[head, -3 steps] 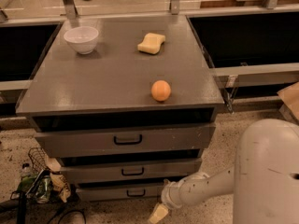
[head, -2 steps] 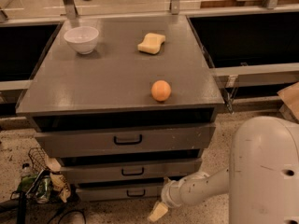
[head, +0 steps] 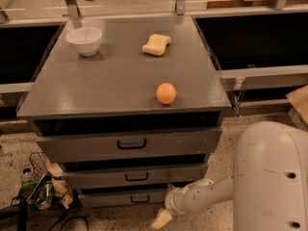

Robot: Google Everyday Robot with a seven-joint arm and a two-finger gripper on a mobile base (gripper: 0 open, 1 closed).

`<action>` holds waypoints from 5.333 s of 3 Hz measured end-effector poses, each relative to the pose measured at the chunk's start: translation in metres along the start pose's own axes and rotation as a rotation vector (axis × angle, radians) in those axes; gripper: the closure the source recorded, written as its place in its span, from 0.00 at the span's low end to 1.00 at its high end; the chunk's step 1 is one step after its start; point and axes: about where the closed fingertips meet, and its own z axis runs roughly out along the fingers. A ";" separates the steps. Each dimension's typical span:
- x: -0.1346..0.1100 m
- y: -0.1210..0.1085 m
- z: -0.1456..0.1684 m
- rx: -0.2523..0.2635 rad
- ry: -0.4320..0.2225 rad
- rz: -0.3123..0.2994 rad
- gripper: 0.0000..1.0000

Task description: Open bottom drawer

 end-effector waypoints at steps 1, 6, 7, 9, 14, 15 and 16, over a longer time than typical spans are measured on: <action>0.005 0.002 0.017 -0.012 -0.011 0.007 0.00; -0.013 -0.022 0.083 -0.013 -0.033 -0.010 0.00; -0.007 -0.020 0.100 -0.025 -0.024 -0.006 0.00; -0.003 -0.014 0.114 -0.044 -0.017 0.003 0.00; -0.011 -0.007 0.127 -0.062 -0.041 0.012 0.00; -0.012 0.009 0.122 -0.100 -0.055 0.012 0.00; -0.009 0.011 0.110 -0.149 -0.082 0.014 0.00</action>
Offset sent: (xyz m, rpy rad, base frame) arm 0.0096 0.0037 -0.0435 0.0441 0.0317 -0.0004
